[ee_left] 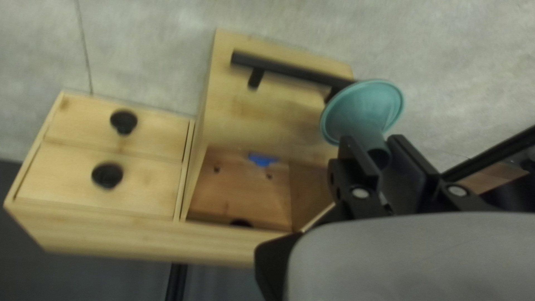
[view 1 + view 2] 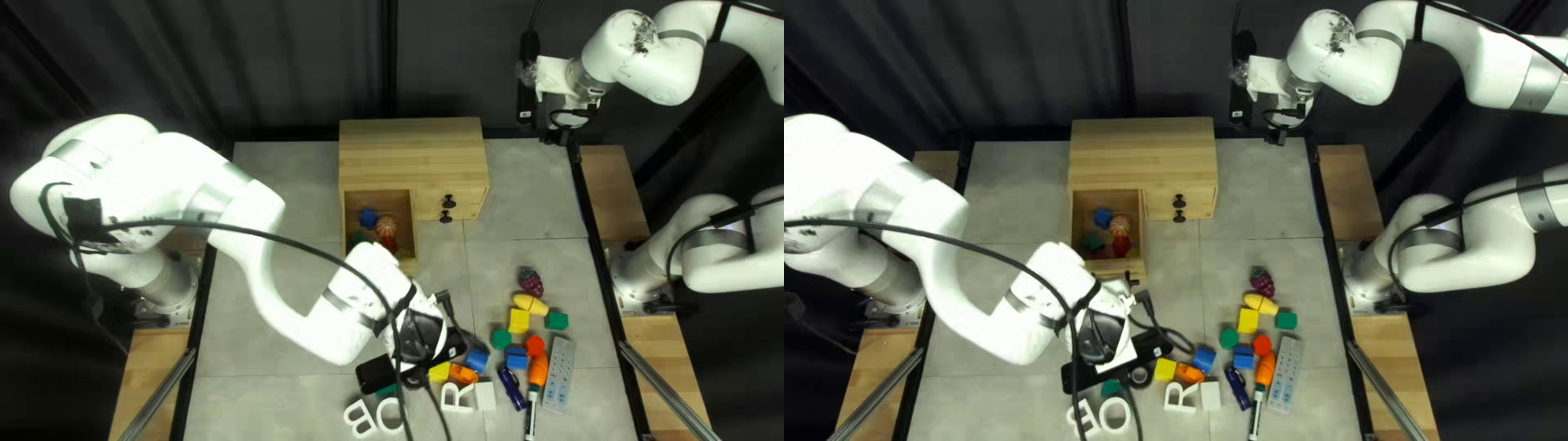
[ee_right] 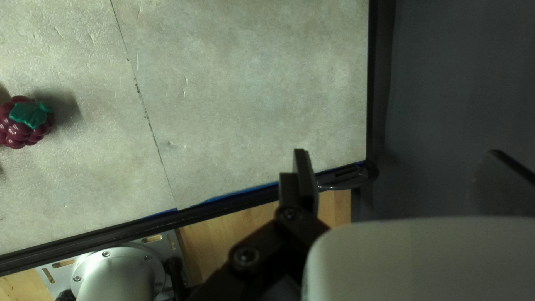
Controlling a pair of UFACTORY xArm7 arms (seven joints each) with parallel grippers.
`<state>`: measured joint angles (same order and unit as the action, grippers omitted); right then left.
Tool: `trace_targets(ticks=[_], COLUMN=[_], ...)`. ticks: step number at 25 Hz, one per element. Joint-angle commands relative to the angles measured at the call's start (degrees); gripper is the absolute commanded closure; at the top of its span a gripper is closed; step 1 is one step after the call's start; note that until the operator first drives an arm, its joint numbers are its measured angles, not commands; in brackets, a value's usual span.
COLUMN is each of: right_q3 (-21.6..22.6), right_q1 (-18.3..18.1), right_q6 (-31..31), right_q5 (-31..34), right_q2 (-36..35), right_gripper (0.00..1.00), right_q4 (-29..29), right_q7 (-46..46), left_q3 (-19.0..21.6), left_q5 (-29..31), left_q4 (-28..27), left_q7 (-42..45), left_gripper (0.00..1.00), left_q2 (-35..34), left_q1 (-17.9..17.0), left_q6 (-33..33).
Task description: Open drawers and place objects into drawer and close
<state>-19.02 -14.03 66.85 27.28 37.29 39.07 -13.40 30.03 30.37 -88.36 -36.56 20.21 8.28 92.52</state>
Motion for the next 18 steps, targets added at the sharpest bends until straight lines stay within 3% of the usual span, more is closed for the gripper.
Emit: trace_targets(ticks=[1,4,5,6,7,8,18], right_q3=[0.0,0.0,0.0,0.0,0.0,0.0,0.0], right_q1=[0.0,0.0,0.0,0.0,0.0,0.0,0.0], right_q6=[0.0,0.0,0.0,0.0,0.0,0.0,0.0], right_q5=[0.0,0.0,0.0,0.0,0.0,0.0,0.0], right_q2=[0.0,0.0,0.0,0.0,0.0,0.0,0.0], right_gripper=[0.0,0.0,0.0,0.0,0.0,0.0,0.0], right_q4=[0.0,0.0,0.0,0.0,0.0,0.0,0.0], right_q7=[0.0,0.0,0.0,0.0,0.0,0.0,0.0], left_q3=[-2.67,-4.48,-4.77,-5.17,-5.47,-5.66,-4.93], left_q5=[-0.77,-2.26,-2.66,-3.28,-3.96,-4.63,-13.22], left_q4=[2.11,4.95,5.49,6.35,7.18,7.67,11.91], left_q7=[0.76,2.14,2.49,2.98,3.34,3.78,13.05], left_gripper=[1.0,0.98,0.51,0.2,0.17,0.0,0.0], left_q2=[-0.77,-2.44,-2.91,-3.73,-4.68,-5.37,-12.21], left_q1=[4.34,7.73,8.3,9.06,9.8,10.25,10.23], left_q6=[-3.29,-6.26,-6.7,-7.34,-7.92,-8.33,-6.85])
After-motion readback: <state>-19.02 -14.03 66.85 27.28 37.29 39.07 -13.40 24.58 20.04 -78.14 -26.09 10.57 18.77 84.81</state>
